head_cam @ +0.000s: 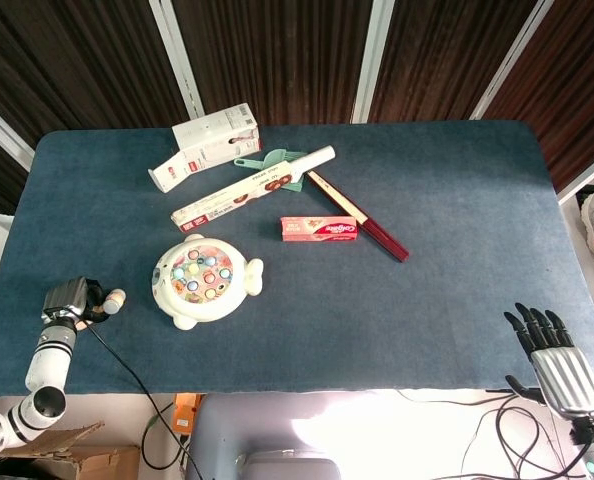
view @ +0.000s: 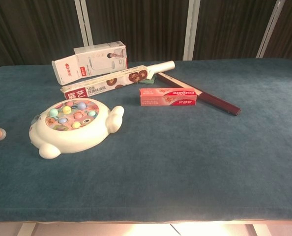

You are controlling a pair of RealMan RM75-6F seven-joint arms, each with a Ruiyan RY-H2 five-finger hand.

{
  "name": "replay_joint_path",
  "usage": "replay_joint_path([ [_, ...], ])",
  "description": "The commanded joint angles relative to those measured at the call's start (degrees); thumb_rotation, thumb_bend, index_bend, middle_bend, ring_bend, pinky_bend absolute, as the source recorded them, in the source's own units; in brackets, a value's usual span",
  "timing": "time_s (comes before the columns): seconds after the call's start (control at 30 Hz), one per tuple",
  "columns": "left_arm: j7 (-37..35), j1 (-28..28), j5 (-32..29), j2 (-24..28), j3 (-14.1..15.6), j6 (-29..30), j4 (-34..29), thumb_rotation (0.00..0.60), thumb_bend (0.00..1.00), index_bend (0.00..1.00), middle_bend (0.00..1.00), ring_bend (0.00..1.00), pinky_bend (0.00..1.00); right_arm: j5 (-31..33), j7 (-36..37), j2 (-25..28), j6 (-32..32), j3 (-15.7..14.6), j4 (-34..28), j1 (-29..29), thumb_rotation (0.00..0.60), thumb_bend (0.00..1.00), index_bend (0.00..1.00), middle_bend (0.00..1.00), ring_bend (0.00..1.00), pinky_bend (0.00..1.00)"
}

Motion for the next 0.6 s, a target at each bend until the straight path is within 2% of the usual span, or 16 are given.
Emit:
replay_joint_path([
  [0.03,-1.32,-0.11,-1.15,0.50,-0.73,-1.59,0.85,0.600,0.25,0.61,0.55,0.51,0.58,0.01,-0.03,0.00,-0.02,0.01,0.00,0.01,0.600,0.13,0.00,0.00,0.00,0.01],
  [0.2,-2.38,-0.23,-1.62,1.11,-0.89,-3.34,1.80,0.600,0.24,0.60,0.54,0.49,0.55,0.07,-0.03,-0.01,-0.03,0.04,-0.03,0.00,0.600,0.13,0.00,0.00,0.00,0.01],
  [0.6,-3.60,-0.46,-1.02,1.09,-0.51,-3.93,3.55,0.600,0.23,0.60,0.54,0.49,0.55,0.19,-0.03,0.01,-0.02,0.07,-0.01,-0.06,0.600,0.13,0.00,0.00,0.00,0.01],
])
